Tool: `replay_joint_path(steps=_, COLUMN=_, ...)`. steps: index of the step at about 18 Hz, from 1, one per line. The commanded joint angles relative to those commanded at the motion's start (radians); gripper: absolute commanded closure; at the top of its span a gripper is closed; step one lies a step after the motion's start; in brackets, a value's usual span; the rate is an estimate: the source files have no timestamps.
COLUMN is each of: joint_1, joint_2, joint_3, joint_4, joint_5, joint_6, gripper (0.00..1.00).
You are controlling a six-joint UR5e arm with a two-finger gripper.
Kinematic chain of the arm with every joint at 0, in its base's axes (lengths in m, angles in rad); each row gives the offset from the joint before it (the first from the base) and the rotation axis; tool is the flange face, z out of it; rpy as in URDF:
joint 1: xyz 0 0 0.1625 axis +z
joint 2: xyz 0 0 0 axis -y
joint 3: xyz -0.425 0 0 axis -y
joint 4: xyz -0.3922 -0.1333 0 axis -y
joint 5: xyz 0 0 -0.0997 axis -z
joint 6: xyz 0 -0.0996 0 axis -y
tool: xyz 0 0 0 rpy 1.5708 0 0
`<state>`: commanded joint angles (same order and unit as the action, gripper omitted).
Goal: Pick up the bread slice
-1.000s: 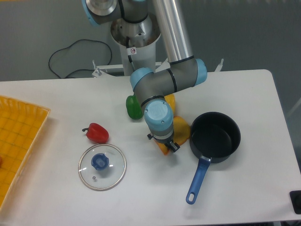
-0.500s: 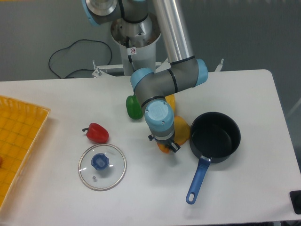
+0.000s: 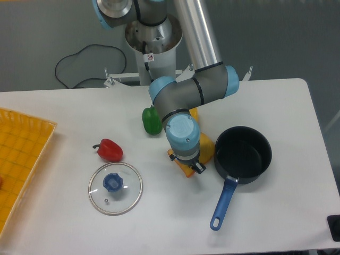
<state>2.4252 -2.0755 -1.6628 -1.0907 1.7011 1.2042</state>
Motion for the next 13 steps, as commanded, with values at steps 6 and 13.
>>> replay_joint_path(steps=6, joint_1=-0.005, joint_2=0.0, joint_3=-0.037, joint_4=0.014, joint_5=0.003, joint_6=0.002, gripper=0.0)
replay_joint_path(steps=13, joint_1=-0.005, joint_2=0.003, joint_3=-0.072, joint_4=0.077, joint_5=0.002, joint_6=0.0, gripper=0.0)
